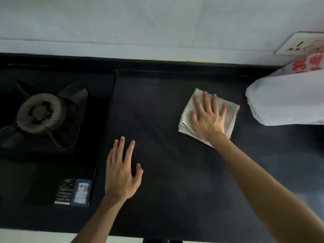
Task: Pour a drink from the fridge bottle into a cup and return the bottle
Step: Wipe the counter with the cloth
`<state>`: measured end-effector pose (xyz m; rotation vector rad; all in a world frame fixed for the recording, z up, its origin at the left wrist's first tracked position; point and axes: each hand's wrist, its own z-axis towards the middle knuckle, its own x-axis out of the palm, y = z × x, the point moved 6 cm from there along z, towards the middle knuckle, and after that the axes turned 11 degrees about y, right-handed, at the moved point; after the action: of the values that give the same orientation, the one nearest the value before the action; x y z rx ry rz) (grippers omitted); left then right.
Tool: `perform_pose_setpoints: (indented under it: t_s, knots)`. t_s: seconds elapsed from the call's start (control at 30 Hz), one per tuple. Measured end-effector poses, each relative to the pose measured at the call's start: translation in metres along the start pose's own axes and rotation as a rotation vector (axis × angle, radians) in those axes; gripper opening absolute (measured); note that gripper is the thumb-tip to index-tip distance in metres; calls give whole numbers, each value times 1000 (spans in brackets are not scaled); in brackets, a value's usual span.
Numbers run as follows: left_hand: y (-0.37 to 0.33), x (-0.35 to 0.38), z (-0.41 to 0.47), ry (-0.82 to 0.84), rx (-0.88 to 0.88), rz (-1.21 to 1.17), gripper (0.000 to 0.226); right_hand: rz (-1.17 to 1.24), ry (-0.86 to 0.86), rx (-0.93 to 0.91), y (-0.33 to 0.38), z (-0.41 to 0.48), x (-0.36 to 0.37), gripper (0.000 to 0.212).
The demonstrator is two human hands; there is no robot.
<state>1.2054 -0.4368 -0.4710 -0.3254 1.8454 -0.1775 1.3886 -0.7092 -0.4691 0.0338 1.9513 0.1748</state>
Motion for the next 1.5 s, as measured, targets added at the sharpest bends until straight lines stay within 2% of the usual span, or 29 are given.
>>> perform_pose_setpoints:
  t_s: [0.1, 0.2, 0.3, 0.43, 0.57, 0.63, 0.7, 0.8, 0.93, 1.0, 1.07, 1.13, 1.23, 1.3, 1.37, 1.5]
  knots:
    - [0, 2, 0, -5, 7, 19, 72, -17, 16, -23, 29, 13, 3, 67]
    - [1, 2, 0, -7, -18, 54, 73, -100, 0, -191, 45, -47, 23, 67]
    - [1, 2, 1, 5, -26, 70, 74, -129, 27, -273, 20, -101, 41, 64]
    - [0, 2, 1, 6, -34, 56, 74, -82, 11, -105, -14, -52, 15, 67]
    - [0, 1, 2, 11, -26, 50, 73, -30, 15, -24, 32, 13, 1, 68]
    - [1, 1, 0, 14, -26, 58, 73, -60, 12, -129, 63, -11, 14, 69]
    - [1, 0, -1, 2, -19, 55, 72, -115, 16, -315, 84, -73, 39, 68]
    - [1, 0, 0, -8, -17, 53, 72, -160, 48, -472, 58, -123, 52, 70]
    - [0, 1, 1, 3, -25, 56, 72, -145, 16, -254, 22, -27, 14, 71]
    - [0, 2, 1, 11, -33, 73, 73, -118, 26, -171, 42, 21, 0, 69]
    - [0, 2, 1, 20, -34, 86, 73, -92, 38, -164, 74, 30, 3, 69]
    - [2, 2, 1, 21, -38, 84, 74, -163, 58, -296, 106, -12, 24, 71]
    - [0, 1, 1, 20, -27, 67, 74, -315, 80, -718, 123, -118, 65, 77]
    - [0, 1, 2, 19, -26, 61, 73, -368, 168, -889, 110, -115, 62, 78]
    - [-1, 0, 1, 19, -31, 68, 74, -393, 151, -826, 109, -60, 40, 75]
    - [-2, -2, 1, 5, -28, 58, 74, -279, 82, -503, 121, 30, 4, 69]
